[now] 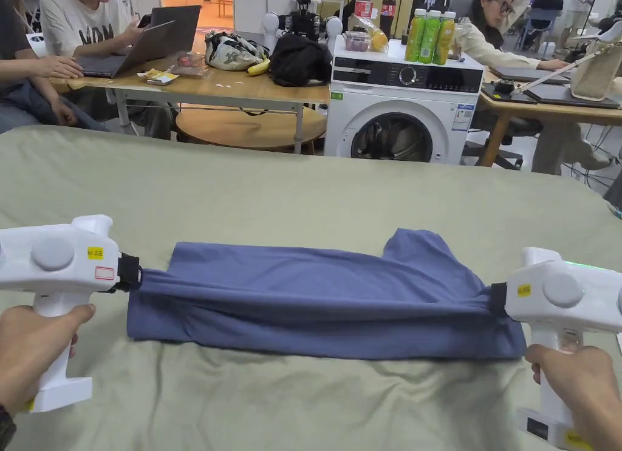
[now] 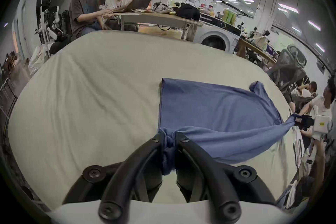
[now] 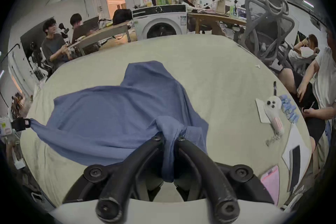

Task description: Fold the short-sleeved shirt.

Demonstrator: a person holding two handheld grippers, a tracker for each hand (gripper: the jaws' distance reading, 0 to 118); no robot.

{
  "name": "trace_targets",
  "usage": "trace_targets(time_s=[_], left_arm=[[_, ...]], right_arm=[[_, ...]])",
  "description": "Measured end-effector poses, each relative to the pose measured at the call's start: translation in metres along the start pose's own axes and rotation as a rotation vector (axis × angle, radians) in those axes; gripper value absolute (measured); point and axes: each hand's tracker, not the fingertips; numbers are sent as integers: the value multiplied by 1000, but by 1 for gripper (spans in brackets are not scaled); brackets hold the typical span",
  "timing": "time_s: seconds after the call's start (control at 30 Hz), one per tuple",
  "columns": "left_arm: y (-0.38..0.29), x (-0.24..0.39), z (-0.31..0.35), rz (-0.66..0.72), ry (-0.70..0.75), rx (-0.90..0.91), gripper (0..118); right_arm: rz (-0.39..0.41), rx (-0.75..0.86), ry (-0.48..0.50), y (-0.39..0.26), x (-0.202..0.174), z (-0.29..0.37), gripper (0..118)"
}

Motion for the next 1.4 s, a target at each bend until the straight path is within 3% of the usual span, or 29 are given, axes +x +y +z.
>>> trace_targets(time_s=[0.37,0.4,0.47,0.53,0.63,0.83,0.87,0.9,0.97,1.0,1.07,1.23,1.4], left_arm=[[15,-4,-83,21,40,-128,5],[15,-2,-83,30,38,-129,5],[15,-3,-83,38,30,-116,7],[15,-3,-81,51,23,-103,24],[11,-3,-74,59,18,-82,54],[-11,6,-31,46,-29,36,57],[-18,11,-20,39,-34,75,57],[-26,16,-9,25,-51,110,56],[-42,25,9,-2,-43,200,55],[-54,32,20,-33,-30,251,41],[-75,46,35,-91,41,338,1],[-95,49,43,-109,53,324,0],[-76,26,30,-18,47,166,0]], right_arm=[[-5,-104,-23,14,-2,-88,6],[-5,-103,-20,14,-2,-89,10],[4,-83,-23,14,-4,-91,28],[22,-58,-41,14,-9,-89,46],[67,16,-96,10,-13,-78,49],[60,185,-74,-13,-27,-29,49],[71,217,-70,-19,-33,-20,48],[75,251,-62,-25,-37,-12,38],[90,323,-57,-40,-51,7,7],[102,347,-47,-47,-58,16,0],[118,380,-40,-60,-71,29,0],[133,392,-39,-80,-91,44,0],[77,336,-12,-87,-87,41,0]])
